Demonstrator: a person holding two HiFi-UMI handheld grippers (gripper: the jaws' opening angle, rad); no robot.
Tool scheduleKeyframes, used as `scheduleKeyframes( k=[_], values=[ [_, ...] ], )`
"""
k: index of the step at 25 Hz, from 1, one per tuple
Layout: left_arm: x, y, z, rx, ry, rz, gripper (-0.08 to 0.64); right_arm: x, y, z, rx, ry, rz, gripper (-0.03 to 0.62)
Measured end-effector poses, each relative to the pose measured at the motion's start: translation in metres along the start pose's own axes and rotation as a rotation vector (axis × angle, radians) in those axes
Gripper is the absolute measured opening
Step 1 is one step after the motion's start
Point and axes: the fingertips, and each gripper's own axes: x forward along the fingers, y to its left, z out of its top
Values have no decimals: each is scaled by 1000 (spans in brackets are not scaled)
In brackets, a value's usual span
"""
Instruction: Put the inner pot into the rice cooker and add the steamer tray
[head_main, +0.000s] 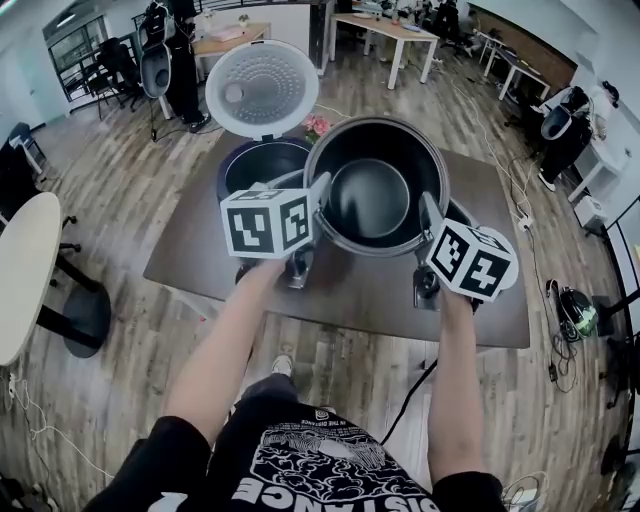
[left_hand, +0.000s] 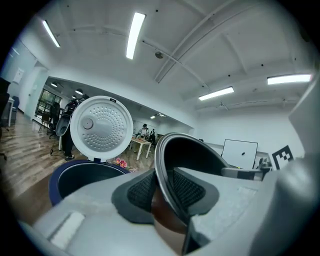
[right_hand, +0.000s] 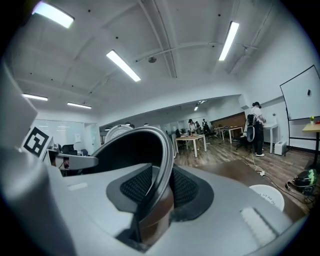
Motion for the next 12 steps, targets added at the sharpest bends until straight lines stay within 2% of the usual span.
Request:
scheduleKeyframes(
  k=[12],
  values=[
    [-42, 70, 42, -6, -63, 99, 118, 49, 81, 19, -20, -1, 125, 110]
  ],
)
